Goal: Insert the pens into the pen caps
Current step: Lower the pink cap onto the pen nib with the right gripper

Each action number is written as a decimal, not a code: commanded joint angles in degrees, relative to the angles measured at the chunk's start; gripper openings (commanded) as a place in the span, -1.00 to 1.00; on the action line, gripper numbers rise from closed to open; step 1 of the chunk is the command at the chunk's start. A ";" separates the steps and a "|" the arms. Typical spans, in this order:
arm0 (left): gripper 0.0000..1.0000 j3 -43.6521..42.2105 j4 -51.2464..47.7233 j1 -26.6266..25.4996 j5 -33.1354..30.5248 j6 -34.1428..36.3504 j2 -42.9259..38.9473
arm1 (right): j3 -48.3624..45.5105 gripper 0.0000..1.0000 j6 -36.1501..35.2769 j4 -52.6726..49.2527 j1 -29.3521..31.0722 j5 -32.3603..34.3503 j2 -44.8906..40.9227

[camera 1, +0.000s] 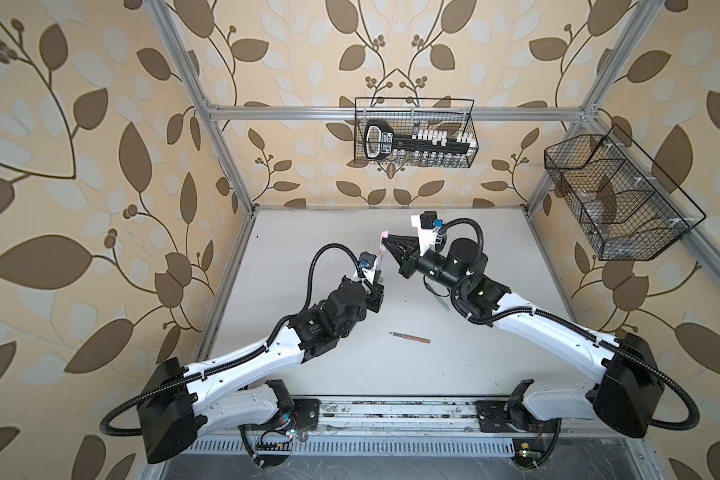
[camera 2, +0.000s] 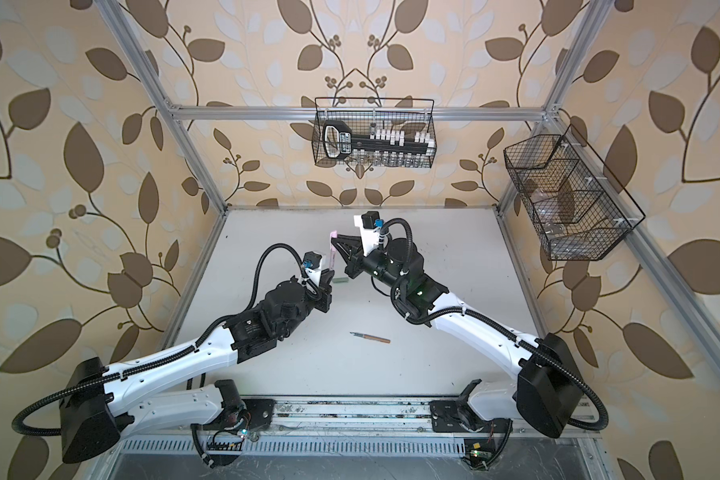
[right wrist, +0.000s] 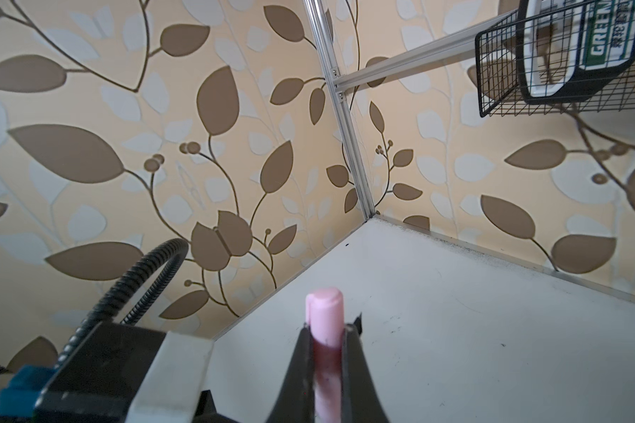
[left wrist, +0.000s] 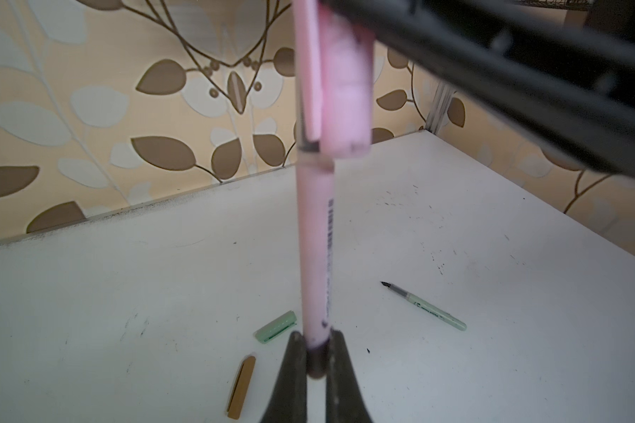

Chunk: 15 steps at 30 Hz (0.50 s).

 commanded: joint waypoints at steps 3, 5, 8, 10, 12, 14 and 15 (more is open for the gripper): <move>-1.00 2.40 1.64 -0.46 1.07 -0.96 -0.72 | -1.03 -1.00 -0.74 4.48 0.03 1.94 -0.26; -1.00 2.23 1.42 -0.46 0.89 -0.87 -0.82 | -0.51 -1.00 -0.39 5.03 -0.58 1.90 -0.44; -1.00 2.14 1.11 -0.46 0.81 -0.87 -0.74 | 0.39 -1.00 0.35 6.26 -1.72 1.66 -0.72; -1.00 2.09 1.11 -0.46 0.89 -0.87 -0.65 | 1.65 -1.00 -0.04 5.87 -2.44 1.40 -0.50; -1.00 2.14 1.03 -0.46 0.99 -0.77 -0.46 | 2.72 -1.00 -0.78 5.57 -2.78 1.58 -0.11; -1.00 2.32 1.02 -0.46 0.98 -0.79 -0.30 | 3.84 -1.00 -1.18 5.27 -3.09 1.18 0.38; -1.00 2.37 1.02 -0.46 1.05 -0.70 -0.22 | 4.25 -1.00 -1.12 5.22 -3.12 0.99 0.59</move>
